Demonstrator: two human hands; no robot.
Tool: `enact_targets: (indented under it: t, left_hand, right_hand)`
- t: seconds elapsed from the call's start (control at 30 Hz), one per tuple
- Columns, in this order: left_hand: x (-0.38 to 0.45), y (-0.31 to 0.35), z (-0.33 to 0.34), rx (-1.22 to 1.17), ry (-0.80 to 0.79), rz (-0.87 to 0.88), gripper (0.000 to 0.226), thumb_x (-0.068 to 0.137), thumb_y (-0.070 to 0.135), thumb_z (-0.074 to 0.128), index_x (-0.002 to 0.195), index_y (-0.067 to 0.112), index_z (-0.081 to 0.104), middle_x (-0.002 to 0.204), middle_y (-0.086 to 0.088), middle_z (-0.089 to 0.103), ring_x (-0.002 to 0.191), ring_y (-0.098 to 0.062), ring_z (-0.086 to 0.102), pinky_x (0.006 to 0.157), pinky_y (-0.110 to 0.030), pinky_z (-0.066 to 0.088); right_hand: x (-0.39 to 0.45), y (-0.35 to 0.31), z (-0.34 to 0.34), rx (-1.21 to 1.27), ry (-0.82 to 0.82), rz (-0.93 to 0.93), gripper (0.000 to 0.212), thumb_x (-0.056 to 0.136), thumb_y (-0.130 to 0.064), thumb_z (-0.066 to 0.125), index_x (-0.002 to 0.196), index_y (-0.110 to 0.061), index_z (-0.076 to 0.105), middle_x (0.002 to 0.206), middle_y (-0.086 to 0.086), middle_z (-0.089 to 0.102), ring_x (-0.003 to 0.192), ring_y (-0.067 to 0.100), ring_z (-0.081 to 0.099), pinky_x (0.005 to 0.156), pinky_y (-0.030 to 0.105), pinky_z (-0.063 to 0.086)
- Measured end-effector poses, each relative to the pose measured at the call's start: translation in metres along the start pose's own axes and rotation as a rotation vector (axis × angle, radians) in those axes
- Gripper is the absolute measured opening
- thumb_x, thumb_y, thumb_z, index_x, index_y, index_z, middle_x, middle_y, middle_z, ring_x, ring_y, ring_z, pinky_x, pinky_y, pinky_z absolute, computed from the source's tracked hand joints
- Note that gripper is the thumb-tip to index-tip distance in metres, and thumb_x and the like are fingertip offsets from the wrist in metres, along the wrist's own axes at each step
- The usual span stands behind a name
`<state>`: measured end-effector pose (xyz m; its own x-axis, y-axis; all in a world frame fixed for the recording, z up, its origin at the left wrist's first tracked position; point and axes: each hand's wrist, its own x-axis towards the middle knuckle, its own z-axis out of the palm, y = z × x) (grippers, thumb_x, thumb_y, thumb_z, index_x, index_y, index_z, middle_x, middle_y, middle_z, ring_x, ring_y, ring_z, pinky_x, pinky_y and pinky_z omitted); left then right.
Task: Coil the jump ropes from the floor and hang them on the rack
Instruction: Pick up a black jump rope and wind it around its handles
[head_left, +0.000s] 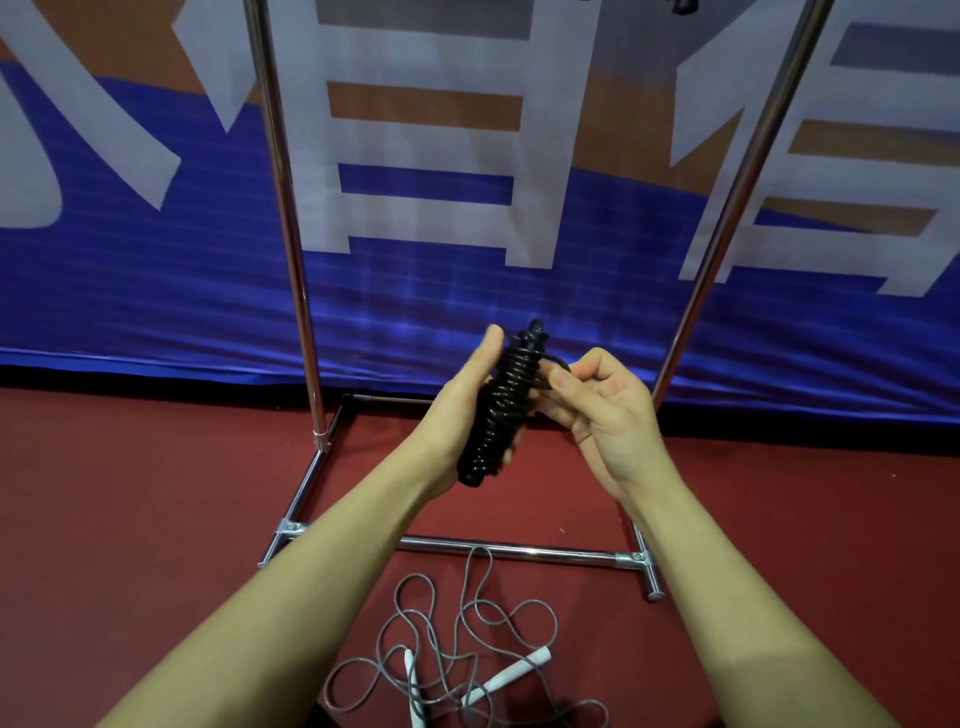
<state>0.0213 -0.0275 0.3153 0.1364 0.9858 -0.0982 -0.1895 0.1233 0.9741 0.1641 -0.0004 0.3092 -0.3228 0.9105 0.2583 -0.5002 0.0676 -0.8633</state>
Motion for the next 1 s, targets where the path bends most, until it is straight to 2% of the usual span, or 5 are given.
enact_targets:
  t: [0.1,0.2,0.27,0.5,1.0]
  left_hand:
    - [-0.001,0.002,0.0,-0.04,-0.001,-0.035,0.069,0.071,0.073,0.043,0.074,0.007,0.063,0.054,-0.008,0.052,0.041,-0.019,0.048,0.04,-0.023,0.04]
    - [0.001,-0.005,0.002,0.021,0.198,0.053,0.072,0.072,0.07,0.054,0.089,0.002,0.071,0.056,-0.009,0.055,0.046,-0.02,0.049,0.045,-0.025,0.038]
    - [0.001,-0.006,0.002,0.085,0.319,0.098,0.065,0.081,0.064,0.055,0.08,0.001,0.071,0.055,-0.009,0.055,0.046,-0.02,0.048,0.045,-0.025,0.036]
    - [0.005,-0.013,-0.002,0.391,0.585,0.202,0.077,0.07,0.078,0.051,0.066,0.001,0.051,0.05,-0.001,0.043,0.045,-0.021,0.035,0.052,-0.033,0.031]
    - [0.005,-0.014,0.004,0.843,0.631,0.272,0.045,0.088,0.063,0.043,0.068,0.024,0.051,0.06,0.005,0.058,0.07,-0.016,0.056,0.061,-0.03,0.035]
  right_hand:
    - [0.0,0.0,0.0,0.005,-0.029,0.033,0.024,0.069,-0.013,0.068,0.073,-0.01,0.044,0.088,0.012,0.073,0.082,0.021,0.07,0.078,0.029,0.056]
    - [0.002,0.0,-0.001,-0.026,-0.009,0.031,0.021,0.064,-0.018,0.072,0.069,-0.014,0.052,0.09,0.013,0.073,0.085,0.024,0.07,0.081,0.033,0.056]
    - [0.002,0.001,0.0,-0.135,0.053,-0.015,0.014,0.069,-0.013,0.072,0.067,-0.017,0.059,0.088,0.01,0.072,0.086,0.024,0.068,0.083,0.034,0.055]
    - [0.002,0.006,0.007,-0.323,0.277,-0.089,0.016,0.083,-0.002,0.067,0.077,-0.016,0.062,0.063,-0.005,0.065,0.055,0.01,0.06,0.067,0.025,0.05]
    - [0.007,0.0,-0.001,-0.26,0.296,-0.089,0.02,0.081,0.005,0.065,0.068,-0.008,0.058,0.057,-0.005,0.062,0.051,0.004,0.053,0.05,0.019,0.045]
